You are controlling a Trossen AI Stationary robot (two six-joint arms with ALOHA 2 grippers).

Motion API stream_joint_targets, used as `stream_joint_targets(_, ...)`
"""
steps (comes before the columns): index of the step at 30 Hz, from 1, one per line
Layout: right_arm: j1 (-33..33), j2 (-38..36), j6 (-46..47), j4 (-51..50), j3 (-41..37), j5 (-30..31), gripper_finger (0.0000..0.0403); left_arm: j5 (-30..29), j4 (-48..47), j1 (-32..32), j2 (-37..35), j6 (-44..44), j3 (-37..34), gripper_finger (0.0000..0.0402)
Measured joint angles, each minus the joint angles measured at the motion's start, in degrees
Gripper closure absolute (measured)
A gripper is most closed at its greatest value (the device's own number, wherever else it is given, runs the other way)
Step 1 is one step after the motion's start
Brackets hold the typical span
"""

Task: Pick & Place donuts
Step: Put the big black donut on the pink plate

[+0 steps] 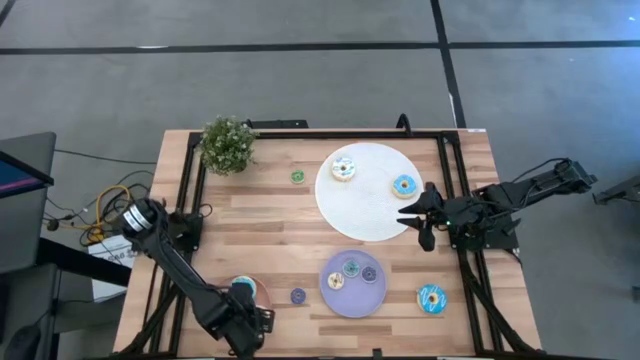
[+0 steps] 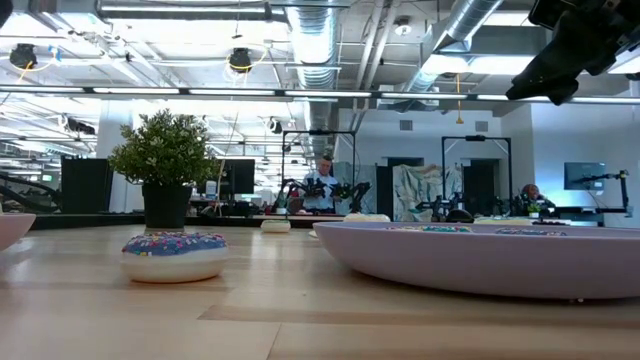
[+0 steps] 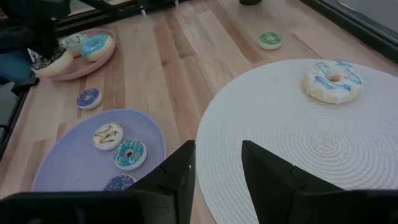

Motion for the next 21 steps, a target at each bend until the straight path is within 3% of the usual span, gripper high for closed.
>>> stream_joint_targets(21, 0.0, 0.0, 0.0, 0.0, 0.0, 0.1, 0.0282, 1.4, -4.1, 0.1, 0.4, -0.6, -0.5, 0.0294)
